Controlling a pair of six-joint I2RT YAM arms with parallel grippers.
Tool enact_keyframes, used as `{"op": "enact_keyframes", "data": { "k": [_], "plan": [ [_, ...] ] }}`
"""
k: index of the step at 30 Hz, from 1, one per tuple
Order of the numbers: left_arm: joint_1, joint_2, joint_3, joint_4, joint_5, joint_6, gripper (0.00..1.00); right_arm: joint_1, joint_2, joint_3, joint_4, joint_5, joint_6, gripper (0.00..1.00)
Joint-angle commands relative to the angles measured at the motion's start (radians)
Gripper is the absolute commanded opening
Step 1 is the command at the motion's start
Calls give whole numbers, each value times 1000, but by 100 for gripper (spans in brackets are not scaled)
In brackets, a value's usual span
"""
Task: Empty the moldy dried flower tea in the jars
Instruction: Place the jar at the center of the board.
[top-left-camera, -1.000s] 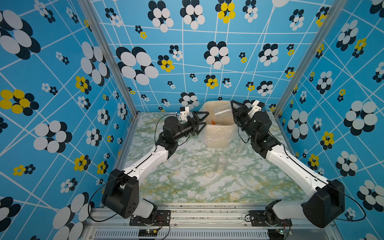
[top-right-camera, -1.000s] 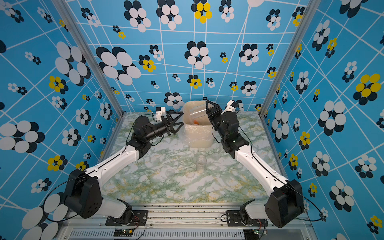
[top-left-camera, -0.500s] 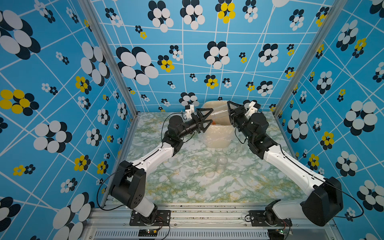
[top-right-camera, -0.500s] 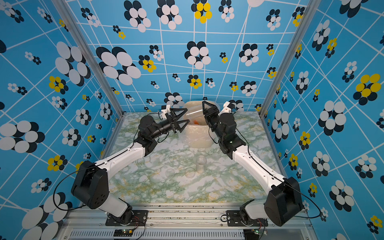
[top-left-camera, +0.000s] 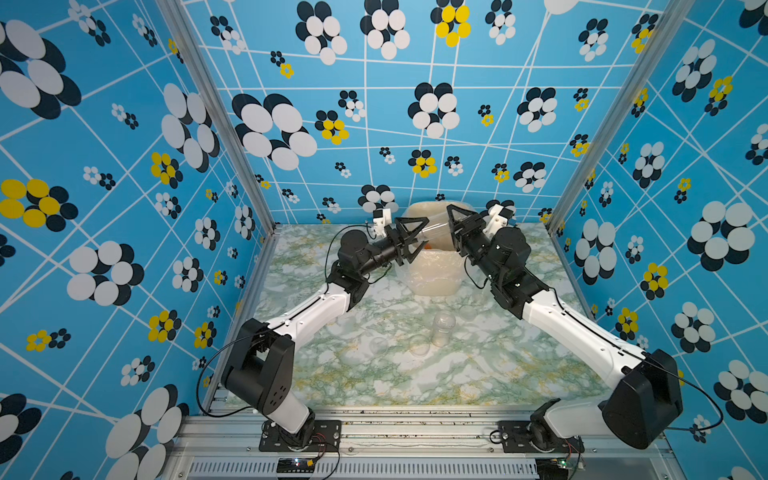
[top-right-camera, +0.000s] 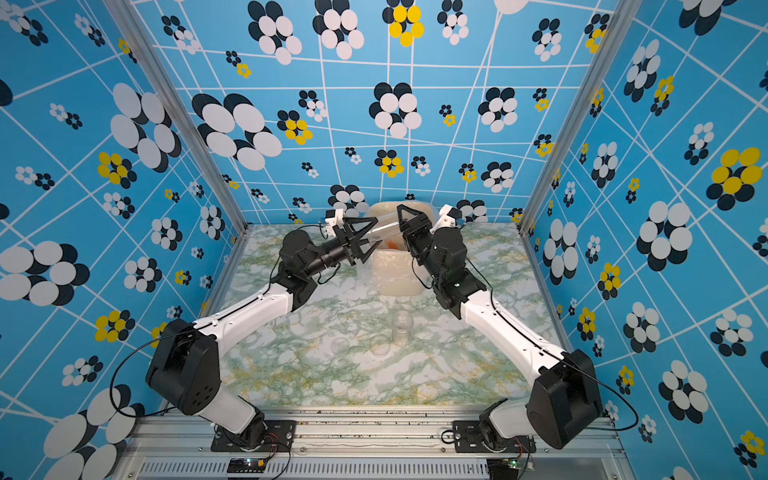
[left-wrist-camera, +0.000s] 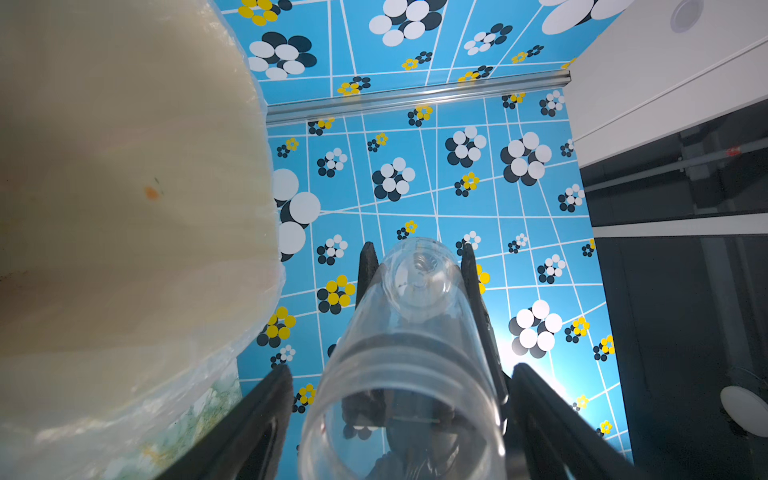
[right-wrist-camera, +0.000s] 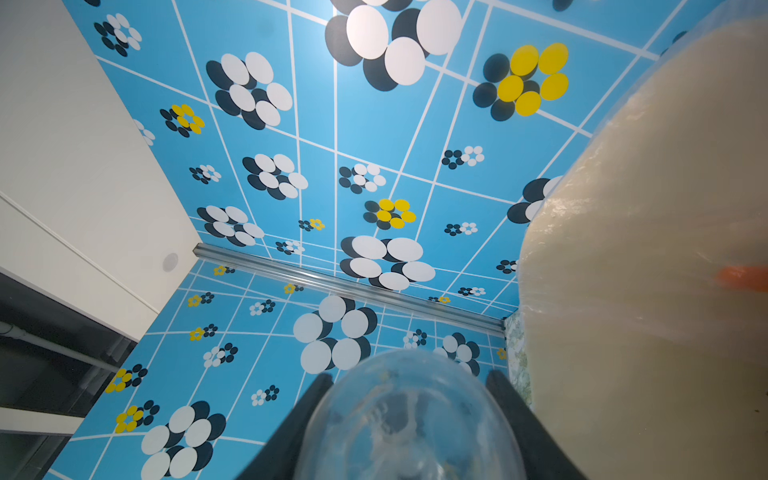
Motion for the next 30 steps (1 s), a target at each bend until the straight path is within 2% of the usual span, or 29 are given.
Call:
{"op": "enact_keyframes", "data": {
  "k": [1, 16, 23, 27, 30],
  "plan": [
    [-7, 20, 38, 30, 10, 17, 80, 8, 10, -1, 46, -9, 5, 8],
    [-7, 34, 48, 24, 13, 21, 62, 11, 13, -26, 78, -20, 36, 9],
    [-7, 42, 45, 48, 16, 4, 48, 13, 13, -33, 80, -17, 39, 10],
    [-7, 39, 44, 43, 16, 12, 44, 13, 15, -39, 92, -14, 38, 23],
    [-7, 34, 43, 41, 16, 13, 37, 13, 13, -42, 101, -12, 34, 43]
  ]
}}
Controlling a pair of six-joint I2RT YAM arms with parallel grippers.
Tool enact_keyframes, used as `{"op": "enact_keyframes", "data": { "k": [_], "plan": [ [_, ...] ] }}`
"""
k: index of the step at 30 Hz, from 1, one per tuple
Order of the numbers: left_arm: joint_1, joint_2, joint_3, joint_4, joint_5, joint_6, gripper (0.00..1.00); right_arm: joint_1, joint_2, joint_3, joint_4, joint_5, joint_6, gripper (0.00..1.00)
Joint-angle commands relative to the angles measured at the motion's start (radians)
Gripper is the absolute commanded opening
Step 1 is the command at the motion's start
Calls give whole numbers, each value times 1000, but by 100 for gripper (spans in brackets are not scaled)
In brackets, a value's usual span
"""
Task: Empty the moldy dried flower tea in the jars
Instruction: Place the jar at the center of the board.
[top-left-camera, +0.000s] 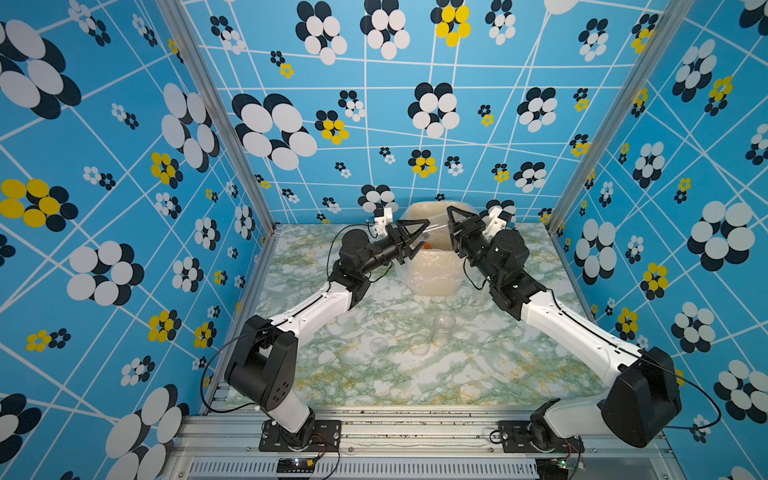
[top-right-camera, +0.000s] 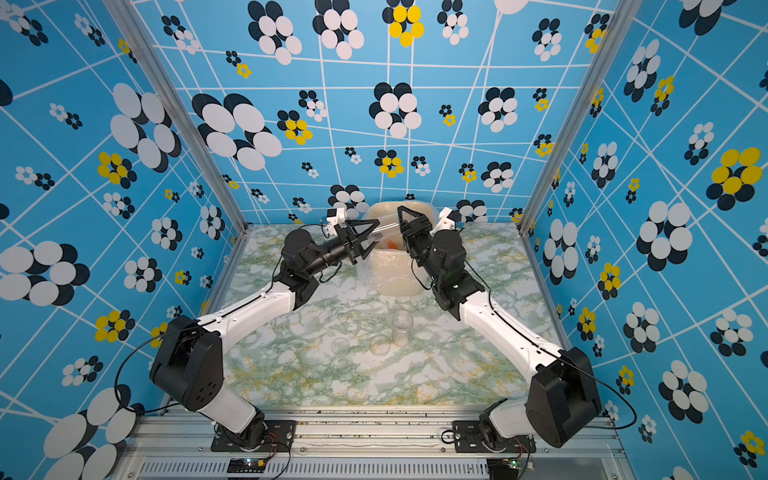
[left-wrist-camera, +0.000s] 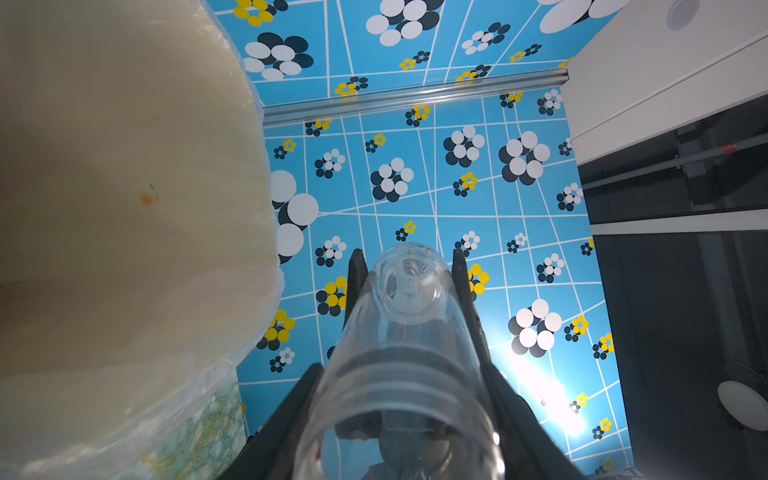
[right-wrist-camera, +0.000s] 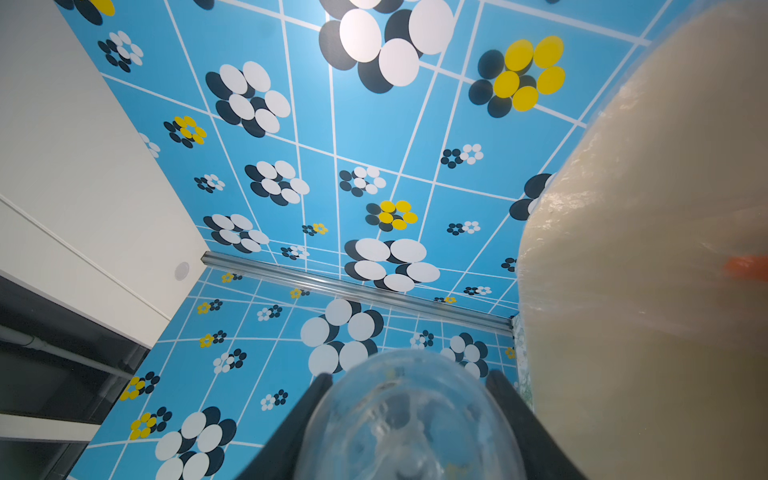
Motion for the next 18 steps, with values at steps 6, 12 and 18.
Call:
{"op": "enact_keyframes", "data": {
  "k": [6, 12, 18],
  "plan": [
    [2, -21, 50, -46, 19, 71, 32, 11, -15, -16, 36, 3, -36, 80],
    [26, -107, 57, -203, 24, 194, 27, 8, -84, -29, -27, 60, -123, 99],
    [77, -284, 96, -601, 47, 474, 25, -6, -180, -30, -166, 107, -295, 99]
  ]
}}
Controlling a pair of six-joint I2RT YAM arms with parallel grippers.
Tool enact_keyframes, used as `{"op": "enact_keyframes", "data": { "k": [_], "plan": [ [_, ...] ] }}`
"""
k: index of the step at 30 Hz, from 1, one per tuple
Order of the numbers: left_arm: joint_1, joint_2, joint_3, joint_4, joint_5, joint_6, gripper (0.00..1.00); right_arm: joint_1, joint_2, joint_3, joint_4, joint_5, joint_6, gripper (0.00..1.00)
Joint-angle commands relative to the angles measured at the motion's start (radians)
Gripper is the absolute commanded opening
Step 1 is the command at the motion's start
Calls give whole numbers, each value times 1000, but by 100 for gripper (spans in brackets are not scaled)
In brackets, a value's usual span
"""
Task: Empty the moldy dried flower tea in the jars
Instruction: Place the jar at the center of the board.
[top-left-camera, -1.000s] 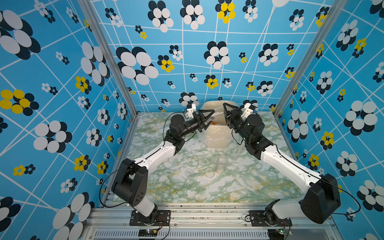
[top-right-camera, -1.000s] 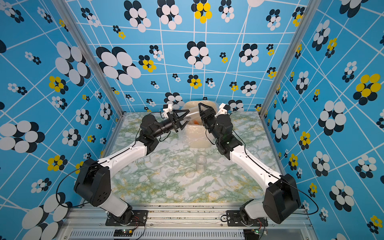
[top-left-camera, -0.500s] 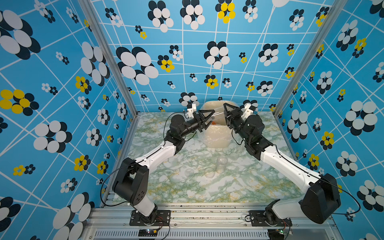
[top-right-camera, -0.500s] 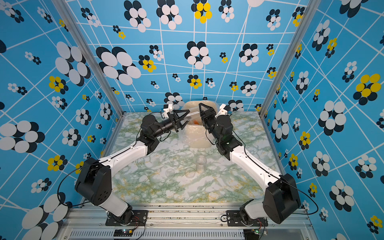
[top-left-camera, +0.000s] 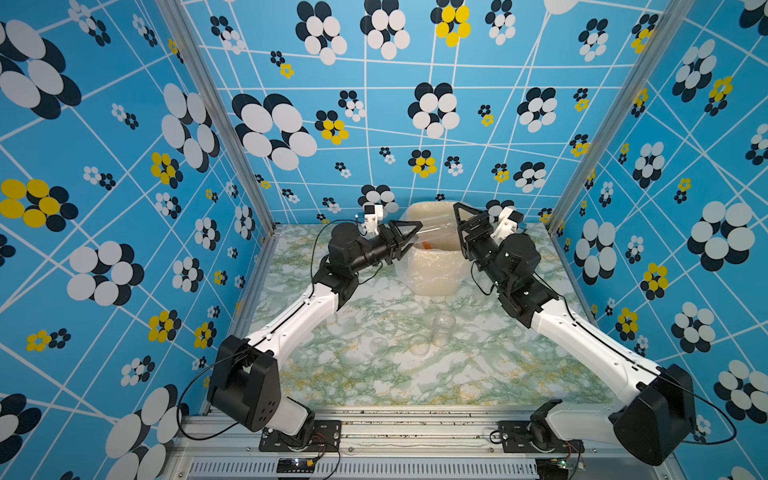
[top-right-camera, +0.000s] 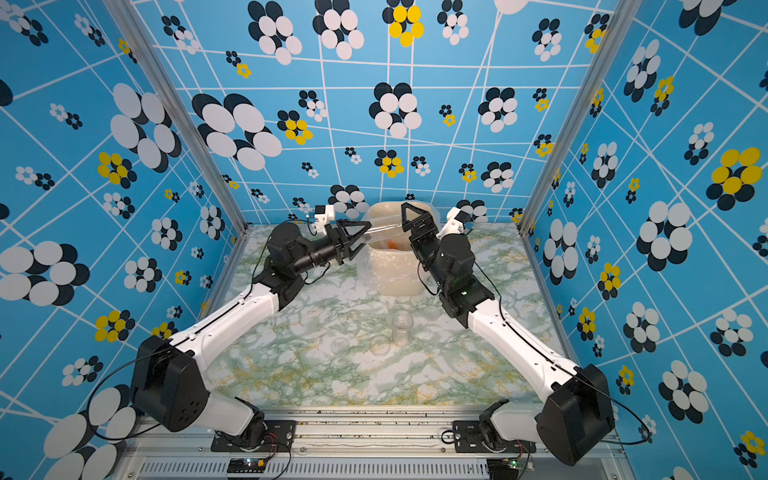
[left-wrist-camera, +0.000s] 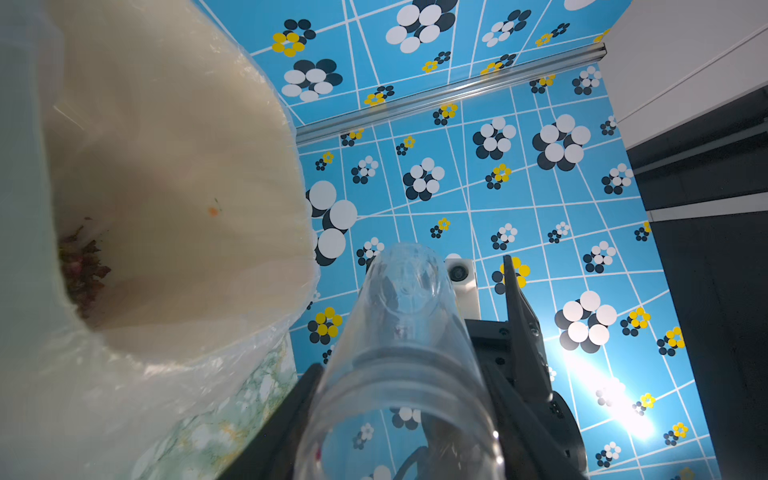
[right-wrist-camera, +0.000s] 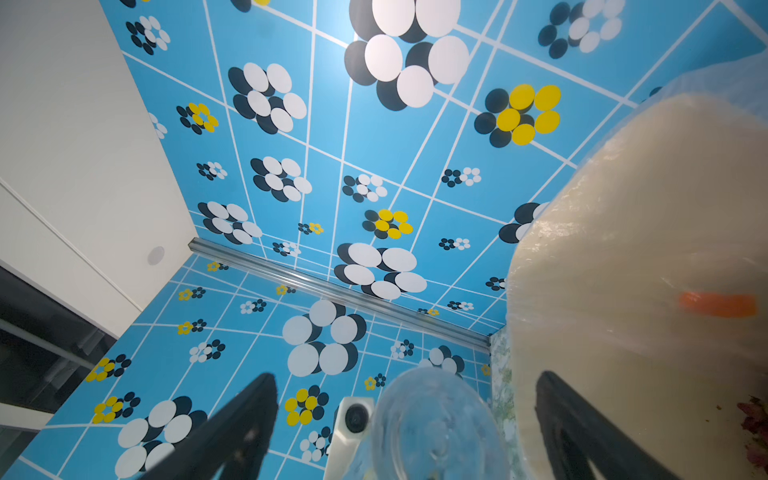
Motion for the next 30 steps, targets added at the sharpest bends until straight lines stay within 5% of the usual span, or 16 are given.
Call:
{"op": "enact_keyframes", "data": {
  "k": [1, 6, 12, 21, 30],
  "plan": [
    [25, -137, 87, -329, 17, 279, 25, -10, -73, 3, -112, 54, -166, 99],
    [28, -282, 244, -976, -142, 713, 25, -35, -158, -5, -252, 53, -330, 99],
    [22, -341, 325, -1435, -312, 929, 25, -83, -225, -16, -390, 21, -448, 99],
    [-35, -260, 347, -1671, -568, 1038, 24, -97, -245, 9, -569, -59, -617, 99],
    [-65, -135, 295, -1593, -582, 1091, 20, -103, -318, -80, -611, -85, -681, 99]
  ]
}}
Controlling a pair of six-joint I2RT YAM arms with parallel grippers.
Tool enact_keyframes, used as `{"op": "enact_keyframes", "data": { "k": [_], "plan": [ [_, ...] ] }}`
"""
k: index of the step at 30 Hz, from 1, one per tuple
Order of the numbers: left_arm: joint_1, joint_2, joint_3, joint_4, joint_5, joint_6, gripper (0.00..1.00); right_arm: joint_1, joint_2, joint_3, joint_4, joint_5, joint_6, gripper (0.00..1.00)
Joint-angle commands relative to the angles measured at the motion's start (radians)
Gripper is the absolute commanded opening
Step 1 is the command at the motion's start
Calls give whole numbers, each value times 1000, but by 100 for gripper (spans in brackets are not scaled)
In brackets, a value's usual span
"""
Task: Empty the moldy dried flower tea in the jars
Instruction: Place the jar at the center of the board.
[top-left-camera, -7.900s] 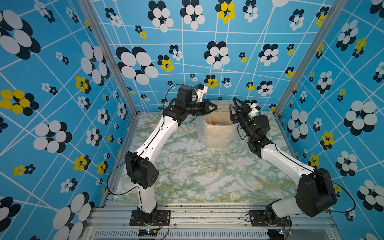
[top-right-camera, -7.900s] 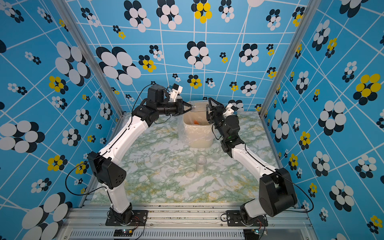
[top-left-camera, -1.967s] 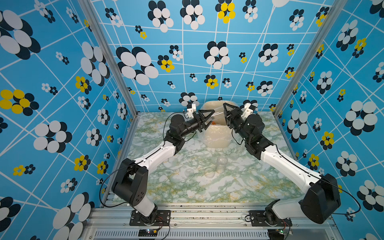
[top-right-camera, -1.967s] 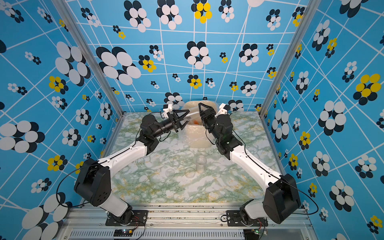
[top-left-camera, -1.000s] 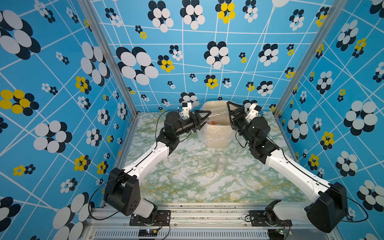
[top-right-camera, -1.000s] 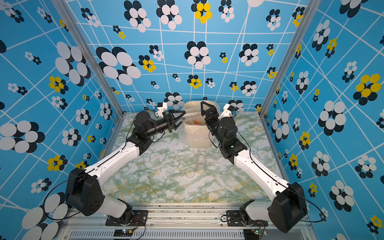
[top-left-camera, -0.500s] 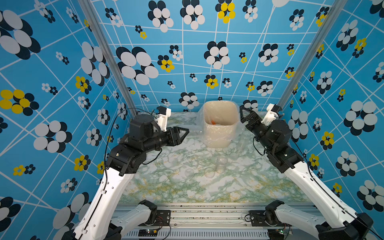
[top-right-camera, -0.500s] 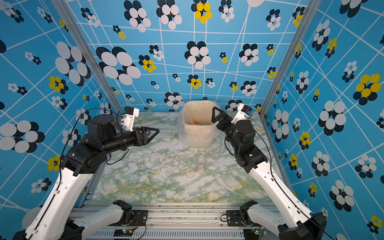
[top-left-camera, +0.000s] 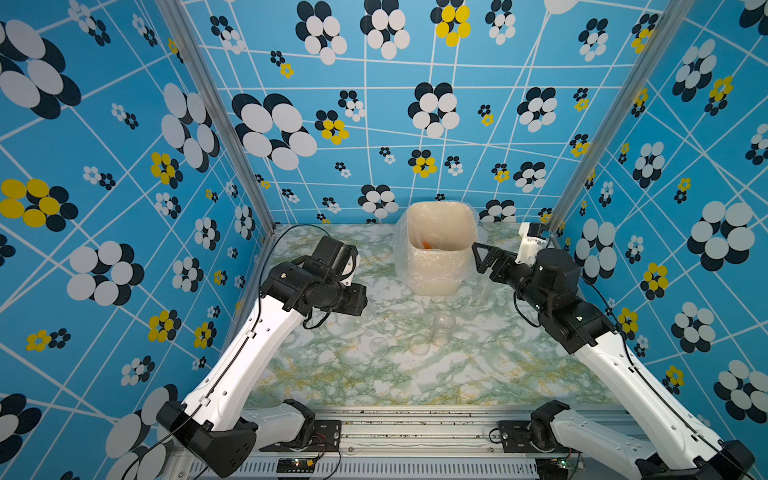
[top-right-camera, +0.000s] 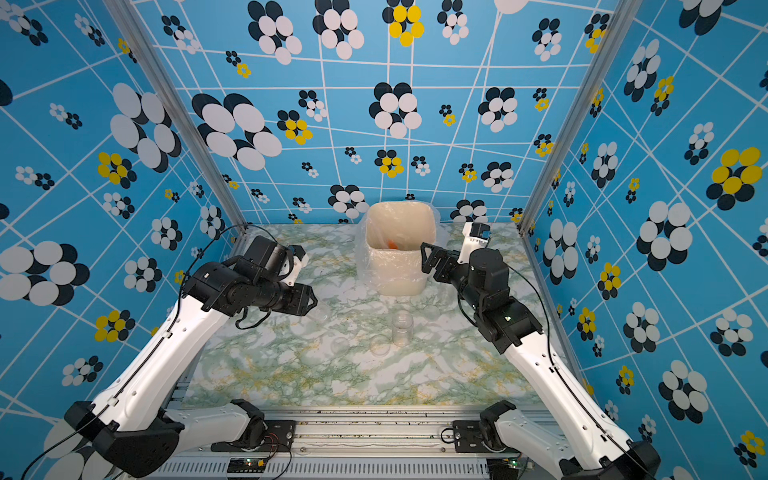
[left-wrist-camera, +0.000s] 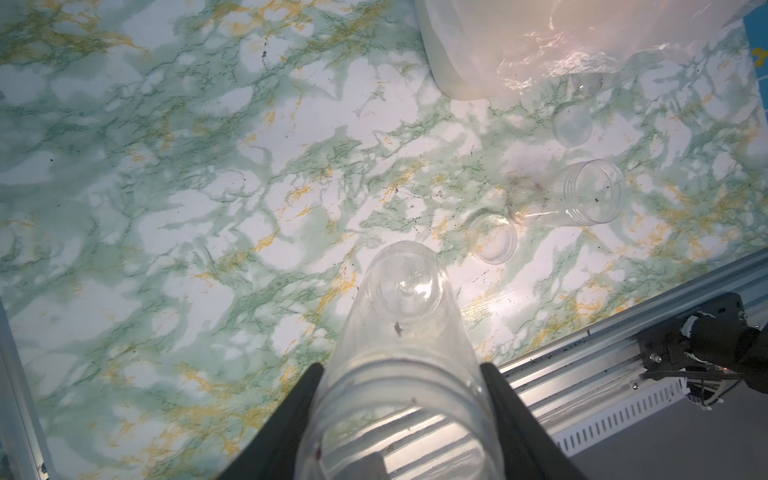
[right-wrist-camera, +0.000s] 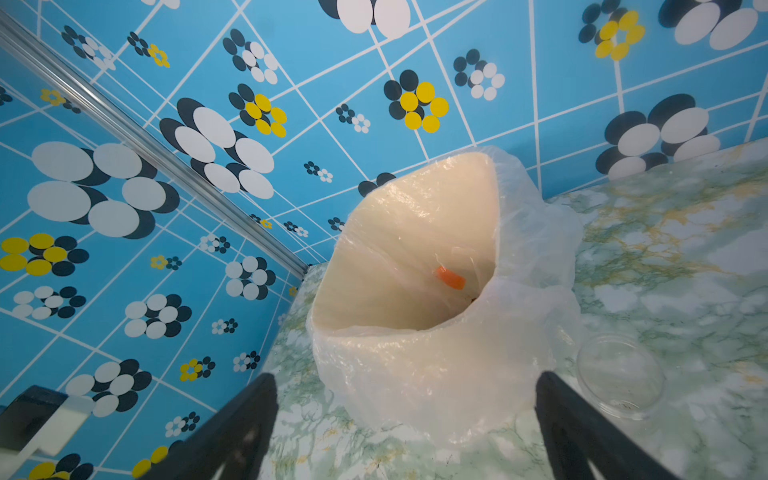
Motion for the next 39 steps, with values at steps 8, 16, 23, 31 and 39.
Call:
{"op": "enact_keyframes", "data": {
  "k": [8, 16, 23, 31, 39],
  "plan": [
    [-20, 86, -78, 109, -67, 50, 18, -10, -66, -61, -55, -12, -79, 99],
    [-28, 126, -188, 234, -109, 36, 16, -12, -72, -70, -54, -35, -89, 99],
    [-28, 182, -243, 303, -104, 30, 15, -13, -75, -80, -58, -41, -92, 99],
    [-31, 231, -292, 369, -100, 20, 15, -13, -72, -87, -60, -43, -96, 99],
    [-30, 273, -311, 388, -93, 19, 15, -13, -69, -86, -59, -47, -96, 99]
  ]
}}
